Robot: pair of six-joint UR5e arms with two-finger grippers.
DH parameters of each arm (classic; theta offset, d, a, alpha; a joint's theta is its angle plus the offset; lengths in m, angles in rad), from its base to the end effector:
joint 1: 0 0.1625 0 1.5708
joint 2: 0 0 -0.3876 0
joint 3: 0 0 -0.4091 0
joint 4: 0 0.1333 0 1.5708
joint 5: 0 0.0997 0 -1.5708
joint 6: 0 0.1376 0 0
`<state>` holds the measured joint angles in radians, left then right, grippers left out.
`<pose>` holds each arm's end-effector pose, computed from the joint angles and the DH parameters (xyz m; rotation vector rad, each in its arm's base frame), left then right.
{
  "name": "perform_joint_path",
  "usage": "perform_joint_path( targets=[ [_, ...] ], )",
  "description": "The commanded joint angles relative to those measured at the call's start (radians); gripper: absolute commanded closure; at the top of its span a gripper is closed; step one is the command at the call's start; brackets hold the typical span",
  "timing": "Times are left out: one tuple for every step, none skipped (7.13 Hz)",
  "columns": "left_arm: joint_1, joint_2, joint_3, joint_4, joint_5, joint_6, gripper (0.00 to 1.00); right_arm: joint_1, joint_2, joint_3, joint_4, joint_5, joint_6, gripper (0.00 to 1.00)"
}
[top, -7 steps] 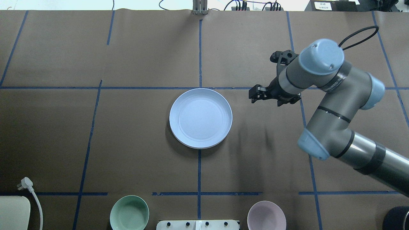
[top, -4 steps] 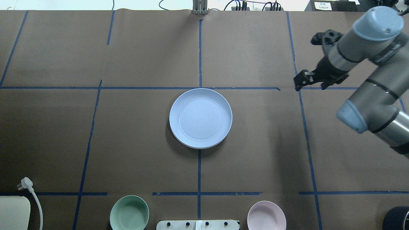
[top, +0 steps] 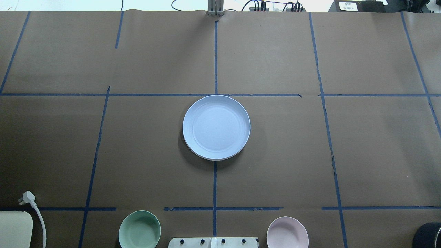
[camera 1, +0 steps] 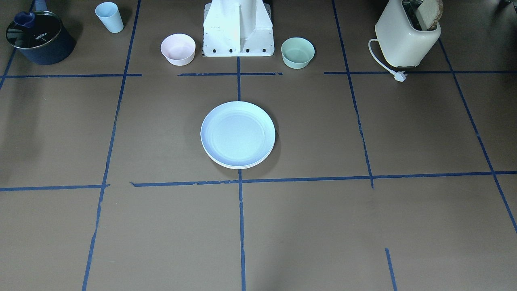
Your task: Stack three plates with pink and blue
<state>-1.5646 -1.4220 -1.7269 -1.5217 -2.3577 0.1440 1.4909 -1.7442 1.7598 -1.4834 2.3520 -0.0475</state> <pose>-0.0331 -0.4474 0.6441 0.0147 0.7882 0.1259 0.0003 -0.4529 0.6248 0.0851 -0.7828 -0.1610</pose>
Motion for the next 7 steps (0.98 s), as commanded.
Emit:
perform_joint_path(
  targets=[
    [0.0, 0.005, -0.011, 0.0, 0.003, 0.002, 0.0, 0.029, -0.051, -0.002, 0.003, -0.002, -0.019, 0.0],
    [0.0, 0.008, -0.011, 0.0, 0.002, 0.003, 0.0, 0.028, -0.051, -0.003, 0.003, 0.0, -0.019, 0.0],
    [0.0, 0.008, -0.01, 0.001, 0.003, 0.003, 0.0, 0.028, -0.051, -0.003, 0.003, 0.003, -0.019, 0.0],
    [0.0, 0.02, -0.013, 0.0, 0.002, 0.003, 0.0, 0.028, -0.051, -0.002, 0.003, 0.004, -0.019, 0.0],
    [0.0, 0.021, -0.014, 0.0, 0.002, 0.003, 0.0, 0.028, -0.051, -0.002, 0.005, 0.004, -0.019, 0.0],
    [0.0, 0.022, -0.014, 0.0, 0.003, 0.003, 0.0, 0.028, -0.051, -0.002, 0.005, 0.004, -0.02, 0.0],
    [0.0, 0.022, -0.014, 0.0, 0.003, 0.003, 0.0, 0.028, -0.051, 0.0, 0.005, 0.006, -0.019, 0.0]
  ],
)
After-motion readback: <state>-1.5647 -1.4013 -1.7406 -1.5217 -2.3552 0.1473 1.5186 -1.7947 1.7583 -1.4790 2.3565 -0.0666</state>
